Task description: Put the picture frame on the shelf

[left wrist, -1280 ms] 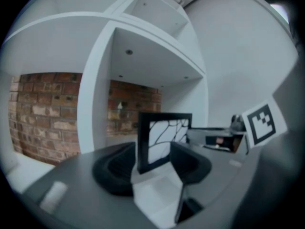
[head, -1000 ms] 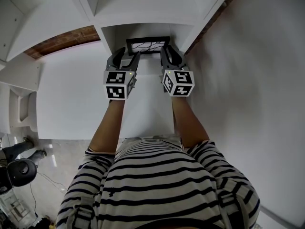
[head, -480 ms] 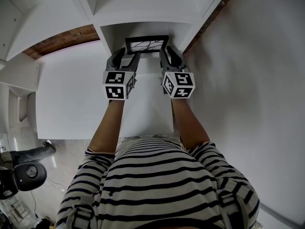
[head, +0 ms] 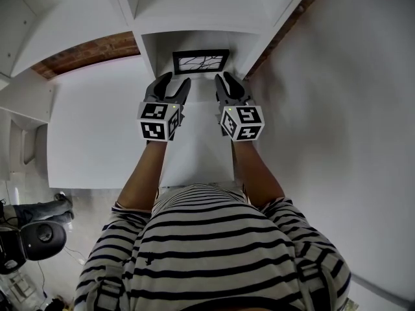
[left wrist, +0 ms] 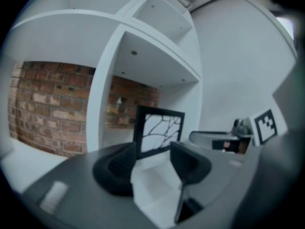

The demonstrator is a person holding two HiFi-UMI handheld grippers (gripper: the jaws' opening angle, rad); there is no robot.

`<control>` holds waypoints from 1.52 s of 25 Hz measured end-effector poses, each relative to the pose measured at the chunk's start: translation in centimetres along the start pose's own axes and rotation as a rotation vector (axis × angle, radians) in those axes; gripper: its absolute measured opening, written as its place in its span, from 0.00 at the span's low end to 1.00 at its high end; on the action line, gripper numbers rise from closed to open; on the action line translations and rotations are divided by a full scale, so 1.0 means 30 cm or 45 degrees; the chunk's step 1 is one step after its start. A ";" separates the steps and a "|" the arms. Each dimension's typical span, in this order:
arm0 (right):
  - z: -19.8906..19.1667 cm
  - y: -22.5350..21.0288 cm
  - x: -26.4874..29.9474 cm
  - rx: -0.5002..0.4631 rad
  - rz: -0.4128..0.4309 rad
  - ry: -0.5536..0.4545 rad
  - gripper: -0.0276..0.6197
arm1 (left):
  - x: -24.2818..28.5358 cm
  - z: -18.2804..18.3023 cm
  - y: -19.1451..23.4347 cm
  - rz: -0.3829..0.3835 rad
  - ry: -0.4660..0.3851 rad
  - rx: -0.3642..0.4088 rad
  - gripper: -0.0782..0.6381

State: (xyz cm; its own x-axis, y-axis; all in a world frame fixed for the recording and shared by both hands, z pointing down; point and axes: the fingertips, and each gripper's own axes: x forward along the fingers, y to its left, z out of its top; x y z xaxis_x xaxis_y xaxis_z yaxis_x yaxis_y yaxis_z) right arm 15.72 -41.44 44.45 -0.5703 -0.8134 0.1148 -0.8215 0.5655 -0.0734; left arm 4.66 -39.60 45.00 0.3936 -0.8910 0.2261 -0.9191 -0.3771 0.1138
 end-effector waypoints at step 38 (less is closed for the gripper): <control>-0.002 0.412 -0.395 0.130 0.563 -0.066 0.06 | -0.423 -0.072 -0.342 -0.720 -0.264 -0.088 0.12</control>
State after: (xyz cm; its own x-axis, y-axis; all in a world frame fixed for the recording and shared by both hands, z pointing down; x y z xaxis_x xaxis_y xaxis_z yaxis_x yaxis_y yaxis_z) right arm 12.32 -24.81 42.23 -0.8635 -0.5044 0.0006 -0.4941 0.8457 -0.2017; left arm 9.14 -23.89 43.04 0.8032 -0.5903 -0.0799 -0.5624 -0.7956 0.2252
